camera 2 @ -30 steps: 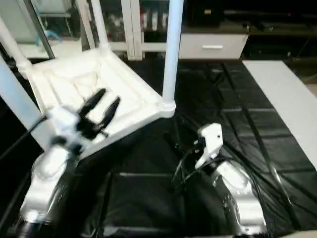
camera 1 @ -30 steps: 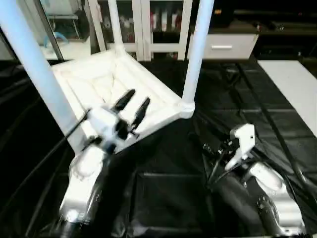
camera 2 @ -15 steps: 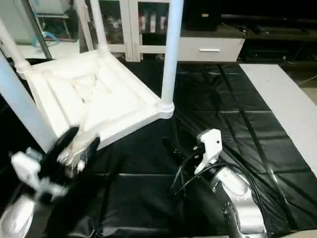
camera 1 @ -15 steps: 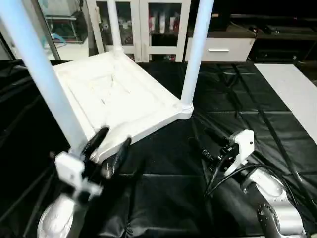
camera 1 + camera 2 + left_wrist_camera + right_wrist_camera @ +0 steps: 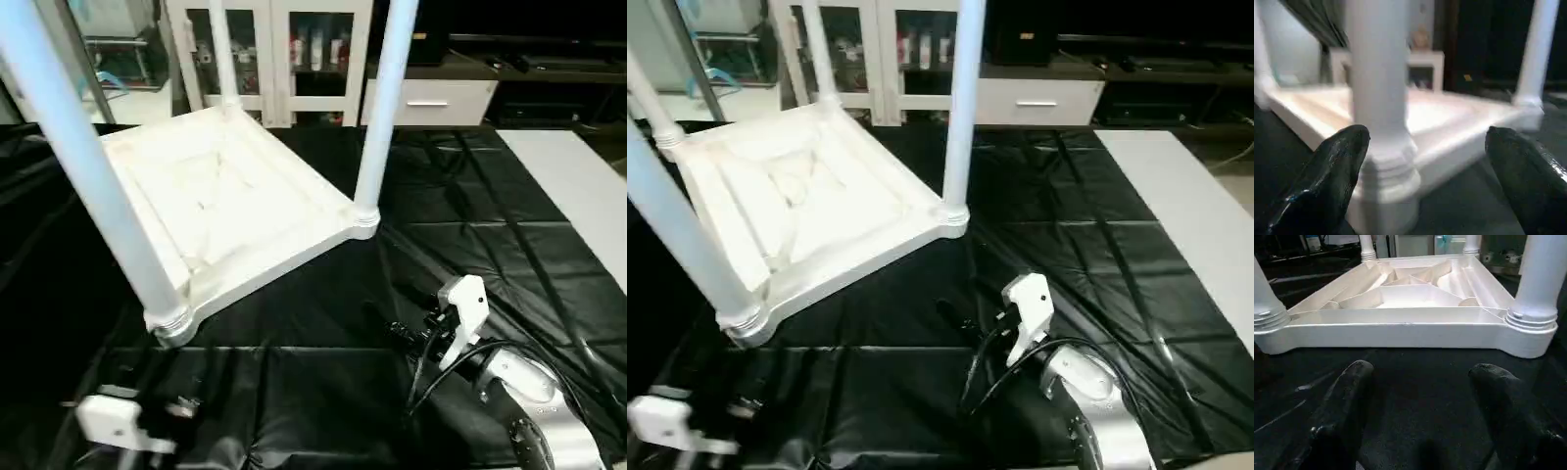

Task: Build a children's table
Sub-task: Rotate table base

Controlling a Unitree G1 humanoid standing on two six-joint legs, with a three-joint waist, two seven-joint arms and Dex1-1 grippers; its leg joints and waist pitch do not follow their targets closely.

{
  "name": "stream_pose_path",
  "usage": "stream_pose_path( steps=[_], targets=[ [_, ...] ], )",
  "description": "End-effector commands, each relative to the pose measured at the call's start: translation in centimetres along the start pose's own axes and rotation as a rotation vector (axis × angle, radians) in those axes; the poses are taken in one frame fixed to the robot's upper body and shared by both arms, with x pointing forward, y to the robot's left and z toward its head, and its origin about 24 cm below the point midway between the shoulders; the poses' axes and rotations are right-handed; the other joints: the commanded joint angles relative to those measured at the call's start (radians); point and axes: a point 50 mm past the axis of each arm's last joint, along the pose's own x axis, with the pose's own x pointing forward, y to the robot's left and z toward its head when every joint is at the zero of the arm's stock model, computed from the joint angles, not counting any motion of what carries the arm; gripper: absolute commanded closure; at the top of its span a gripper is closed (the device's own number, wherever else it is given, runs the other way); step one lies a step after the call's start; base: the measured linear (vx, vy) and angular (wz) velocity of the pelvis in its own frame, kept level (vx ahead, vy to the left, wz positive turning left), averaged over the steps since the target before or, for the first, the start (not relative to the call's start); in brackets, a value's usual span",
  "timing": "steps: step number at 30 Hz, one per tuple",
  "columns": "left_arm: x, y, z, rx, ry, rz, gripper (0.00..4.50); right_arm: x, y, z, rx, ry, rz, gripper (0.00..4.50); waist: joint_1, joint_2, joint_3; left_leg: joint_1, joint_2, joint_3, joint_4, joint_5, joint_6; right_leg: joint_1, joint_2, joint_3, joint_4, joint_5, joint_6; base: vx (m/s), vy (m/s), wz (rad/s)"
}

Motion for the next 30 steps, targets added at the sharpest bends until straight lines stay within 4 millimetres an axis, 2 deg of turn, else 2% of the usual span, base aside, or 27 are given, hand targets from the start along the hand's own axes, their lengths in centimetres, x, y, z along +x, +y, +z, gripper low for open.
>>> stream_pose_path(
  steps=[1, 2, 4, 5, 6, 7, 8, 9, 10, 11, 12, 13, 14, 15, 16, 18, 20, 21, 23, 24, 26, 27, 28, 30],
  targets=[
    [1.3, -0.3, -0.3, -0.008, 0.032, -0.109, 0.07, 0.0, -0.3, 0.8, -0.007, -0.033, -0.017, 1.13, -0.003, -0.013, -0.035, 0.013, 0.067, -0.037, -0.099, -0.442, -0.006, 0.015, -0.053, 0.049, -0.091, -0.456, -0.079, 0.0, 0.0, 0.0],
    [1.9, -0.2, -0.4, -0.025, 0.05, -0.133, 0.07, 0.1, -0.3, 0.9, -0.005, -0.04, -0.019, 1.13, 0.004, -0.009, -0.037, 0.016, 0.067, -0.038, -0.1, -0.428, -0.007, 0.014, -0.055, 0.052, -0.083, -0.45, -0.083, 0.0, 0.0, 0.0],
    [2.3, -0.2, -0.5, -0.039, 0.065, -0.153, 0.07, 0.2, -0.4, 1.0, -0.004, -0.045, -0.021, 1.13, 0.004, -0.005, -0.035, 0.019, 0.067, -0.036, -0.101, -0.433, -0.021, 0.009, -0.052, 0.052, -0.082, -0.438, -0.093, 0.0, 0.0, 0.0],
    [4.4, 0.2, -0.6, -0.034, 0.097, -0.199, 0.07, 0.4, -0.5, 1.2, -0.004, -0.055, -0.021, 1.13, -0.002, -0.023, -0.032, 0.014, 0.067, -0.035, -0.102, -0.44, -0.026, 0.014, -0.052, 0.05, -0.082, -0.44, -0.091, 0.0, 0.0, 0.0],
    [4.4, 0.2, -0.6, -0.034, 0.097, -0.199, 0.07, 0.4, -0.5, 1.2, -0.004, -0.055, -0.021, 1.13, 0.009, -0.011, -0.036, 0.026, 0.066, -0.035, -0.101, -0.442, -0.034, 0.007, -0.053, 0.052, -0.082, -0.44, -0.093, 0.0, 0.0, 0.0],
    [6.5, 0.2, -0.1, -0.042, 0.091, -0.211, 0.07, 0.5, -0.6, 1.3, -0.011, -0.056, -0.02, 1.13, 0.004, -0.028, -0.034, 0.027, 0.066, -0.031, -0.099, -0.448, -0.033, 0.004, -0.051, 0.051, -0.084, -0.444, -0.093, 0.0, 0.0, 0.0],
    [6.5, 0.2, -0.1, -0.042, 0.091, -0.211, 0.07, 0.5, -0.6, 1.3, -0.011, -0.056, -0.02, 1.13, 0.009, -0.018, -0.034, 0.033, 0.064, -0.033, -0.099, -0.465, -0.043, 0.001, -0.052, 0.051, -0.085, -0.468, -0.093, 0.0, 0.0, 0.0],
    [9.0, -0.8, 0.5, -0.085, 0.08, -0.287, 0.07, 0.7, -0.6, 1.5, -0.022, -0.055, -0.013, 1.13, 0.004, -0.024, -0.033, 0.024, 0.064, -0.038, -0.102, -0.462, -0.046, 0.01, -0.057, 0.048, -0.085, -0.473, -0.089, 0.0, 0.0, 0.0],
    [10.7, -1.9, 0.9, -0.112, 0.086, -0.366, 0.07, 0.8, -0.7, 1.6, -0.03, -0.054, -0.008, 1.13, 0.003, -0.022, -0.032, 0.02, 0.065, -0.04, -0.106, -0.461, -0.053, 0.015, -0.057, 0.047, -0.081, -0.477, -0.086, 0.0, 0.0, 0.0],
    [11.7, -3.1, 1.3, -0.117, 0.077, -0.452, 0.07, 0.9, -0.8, 1.7, -0.034, -0.054, -0.003, 1.13, 0.008, -0.02, -0.038, 0.03, 0.064, -0.038, -0.101, -0.456, -0.062, 0.008, -0.056, 0.048, -0.08, -0.46, -0.089, 0.0, 0.0, 0.0],
    [11.7, -3.1, 1.3, -0.117, 0.077, -0.452, 0.07, 0.9, -0.8, 1.7, -0.034, -0.054, -0.003, 1.13, 0.009, -0.02, -0.037, 0.035, 0.063, -0.035, -0.099, -0.462, -0.063, 0.003, -0.054, 0.049, -0.085, -0.45, -0.096, 0.0, 0.0, 0.0],
    [11.7, -4.3, 1.4, -0.149, 0.092, -0.541, 0.07, 0.8, -0.8, 1.8, -0.039, -0.053, 0.0, 1.13, 0.01, -0.008, -0.036, 0.033, 0.063, -0.038, -0.101, -0.464, -0.066, 0.006, -0.056, 0.05, -0.084, -0.442, -0.101, 0.0, 0.0, 0.0],
    [11.5, -5.1, 1.4, -0.152, 0.098, -0.592, 0.07, 0.7, -0.9, 1.8, -0.042, -0.051, -0.003, 1.13, 0.004, -0.015, -0.034, 0.018, 0.064, -0.042, -0.107, -0.466, -0.065, 0.019, -0.057, 0.046, -0.079, -0.434, -0.104, 0.0, 0.0, 0.0],
    [11.5, -5.1, 1.4, -0.152, 0.098, -0.592, 0.07, 0.7, -0.9, 1.8, -0.042, -0.051, -0.003, 1.13, -0.001, -0.021, -0.035, 0.007, 0.065, -0.045, -0.109, -0.444, -0.058, 0.028, -0.06, 0.046, -0.075, -0.417, -0.102, 0.0, 0.0, 0.0],
    [11.2, -5.5, 1.4, -0.154, 0.101, -0.621, 0.07, 0.6, -1.0, 1.8, -0.045, -0.049, -0.006, 1.13, -0.002, -0.02, -0.037, 0.011, 0.063, -0.042, -0.106, -0.447, -0.055, 0.025, -0.06, 0.047, -0.076, -0.426, -0.1, 0.0, 0.0, 0.0],
    [10.7, -5.7, 1.3, -0.165, 0.127, -0.628, 0.07, 0.4, -0.8, 1.6, -0.045, -0.046, -0.008, 1.13, -0.014, -0.02, -0.043, 0.004, 0.061, -0.042, -0.1, -0.407, -0.04, 0.032, -0.063, 0.05, -0.074, -0.409, -0.109, 0.0, 0.0, 0.0],
    [10.4, -5.7, 1.4, -0.167, 0.139, -0.63, 0.07, 0.4, -0.6, 1.5, -0.044, -0.044, -0.006, 1.13, -0.02, -0.023, -0.047, 0.002, 0.061, -0.039, -0.096, -0.375, -0.023, 0.032, -0.063, 0.05, -0.072, -0.38, -0.121, 0.0, 0.0, 0.0],
    [9.9, -5.6, 1.4, -0.185, 0.15, -0.642, 0.07, 0.4, -0.4, 1.4, -0.039, -0.044, -0.003, 1.13, -0.018, -0.024, -0.05, 0.006, 0.062, -0.036, -0.091, -0.355, -0.011, 0.029, -0.062, 0.05, -0.071, -0.369, -0.13, 0.0, 0.0, 0.0],
    [9.2, -5.3, 1.6, -0.208, 0.168, -0.656, 0.07, 0.5, -0.2, 1.3, -0.036, -0.043, 0.0, 1.13, -0.016, -0.023, -0.052, 0.003, 0.064, -0.032, -0.089, -0.313, 0.004, 0.029, -0.059, 0.05, -0.063, -0.309, -0.157, 0.051, -0.029, 0.01],
    [9.0, -5.2, 1.6, -0.217, 0.177, -0.667, 0.07, 0.6, -0.2, 1.2, -0.033, -0.044, 0.003, 1.13, -0.013, -0.024, -0.053, 0.007, 0.064, -0.028, -0.088, -0.288, 0.013, 0.027, -0.053, 0.049, -0.061, -0.266, -0.169, 0.0, 0.0, 0.0],
    [9.0, -4.1, 2.0, -0.195, 0.149, -0.609, 0.07, 0.9, -0.1, 1.2, -0.034, -0.045, 0.005, 1.13, -0.011, -0.018, -0.051, 0.006, 0.064, -0.027, -0.089, -0.267, 0.019, 0.029, -0.051, 0.048, -0.056, -0.23, -0.182, 0.0, 0.0, 0.0],
    [9.0, -4.1, 2.0, -0.195, 0.149, -0.609, 0.07, 0.9, -0.1, 1.2, -0.034, -0.045, 0.005, 1.13, -0.01, -0.018, -0.051, 0.008, 0.064, -0.026, -0.088, -0.267, 0.017, 0.029, -0.05, 0.047, -0.056, -0.22, -0.186, 0.0, 0.0, 0.0],
    [9.2, -2.5, 2.6, -0.22, 0.088, -0.501, 0.07, 1.1, -0.2, 1.3, -0.034, -0.048, 0.006, 1.13, -0.009, -0.018, -0.05, 0.008, 0.064, -0.026, -0.089, -0.271, 0.016, 0.029, -0.05, 0.047, -0.055, -0.223, -0.187, 0.0, 0.0, 0.0],
    [8.4, -1.7, 2.5, -0.251, 0.099, -0.476, 0.07, 1.1, -0.3, 1.4, -0.036, -0.048, 0.005, 1.13, -0.009, -0.018, -0.048, 0.01, 0.064, -0.027, -0.092, -0.305, 0.003, 0.03, -0.05, 0.046, -0.056, -0.249, -0.188, 0.0, 0.0, 0.0]
  ],
)
